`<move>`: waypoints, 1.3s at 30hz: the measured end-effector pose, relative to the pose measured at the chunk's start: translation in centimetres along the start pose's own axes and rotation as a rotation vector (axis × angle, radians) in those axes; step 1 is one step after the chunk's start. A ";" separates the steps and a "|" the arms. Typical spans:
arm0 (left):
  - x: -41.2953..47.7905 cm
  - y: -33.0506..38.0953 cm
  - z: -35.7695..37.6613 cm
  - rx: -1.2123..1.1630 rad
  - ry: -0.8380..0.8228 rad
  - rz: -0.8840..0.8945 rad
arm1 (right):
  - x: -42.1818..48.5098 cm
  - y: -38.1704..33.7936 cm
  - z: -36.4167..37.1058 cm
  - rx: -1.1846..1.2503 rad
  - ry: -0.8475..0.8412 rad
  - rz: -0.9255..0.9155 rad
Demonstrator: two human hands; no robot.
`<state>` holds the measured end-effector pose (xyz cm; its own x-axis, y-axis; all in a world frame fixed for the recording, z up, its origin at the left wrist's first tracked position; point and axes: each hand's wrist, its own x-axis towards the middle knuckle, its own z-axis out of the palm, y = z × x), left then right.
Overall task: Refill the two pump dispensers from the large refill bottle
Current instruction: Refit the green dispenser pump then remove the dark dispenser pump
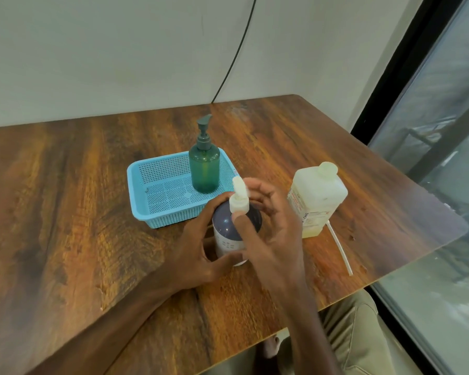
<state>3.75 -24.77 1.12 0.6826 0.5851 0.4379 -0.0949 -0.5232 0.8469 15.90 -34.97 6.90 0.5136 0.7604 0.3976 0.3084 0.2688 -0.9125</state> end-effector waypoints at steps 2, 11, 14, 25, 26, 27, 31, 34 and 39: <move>-0.1 -0.3 0.0 -0.008 -0.001 -0.005 | -0.3 0.1 -0.2 0.012 -0.056 0.016; -0.1 0.0 -0.1 -0.040 0.000 -0.050 | -0.2 -0.4 -0.2 -0.058 0.058 -0.045; -0.1 0.3 -0.1 -0.031 0.000 -0.047 | 0.7 -1.6 -0.7 -0.107 0.089 -0.094; 0.0 0.1 -0.1 -0.019 -0.013 -0.052 | 4.8 -8.2 -3.2 -0.057 0.144 -0.320; 0.0 0.2 -0.1 -0.017 -0.014 -0.055 | 5.0 -8.7 -3.3 -0.050 0.148 -0.339; 0.0 0.3 -0.1 -0.011 -0.014 -0.057 | 5.1 -9.1 -3.4 -0.045 0.152 -0.355; 0.0 0.3 -0.2 -0.010 -0.012 -0.060 | 5.5 -10.2 -3.8 -0.041 0.161 -0.372; 0.0 0.1 -0.2 -0.009 -0.014 -0.052 | 5.5 -10.1 -3.6 -0.057 0.151 -0.358; 0.0 0.2 -0.2 -0.003 -0.008 -0.053 | 5.4 -8.2 -3.5 -0.256 0.141 -0.218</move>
<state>3.59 -24.72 1.39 0.6925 0.6067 0.3902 -0.0606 -0.4901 0.8696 18.93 -35.20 16.90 0.5139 0.6075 0.6057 0.6038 0.2453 -0.7584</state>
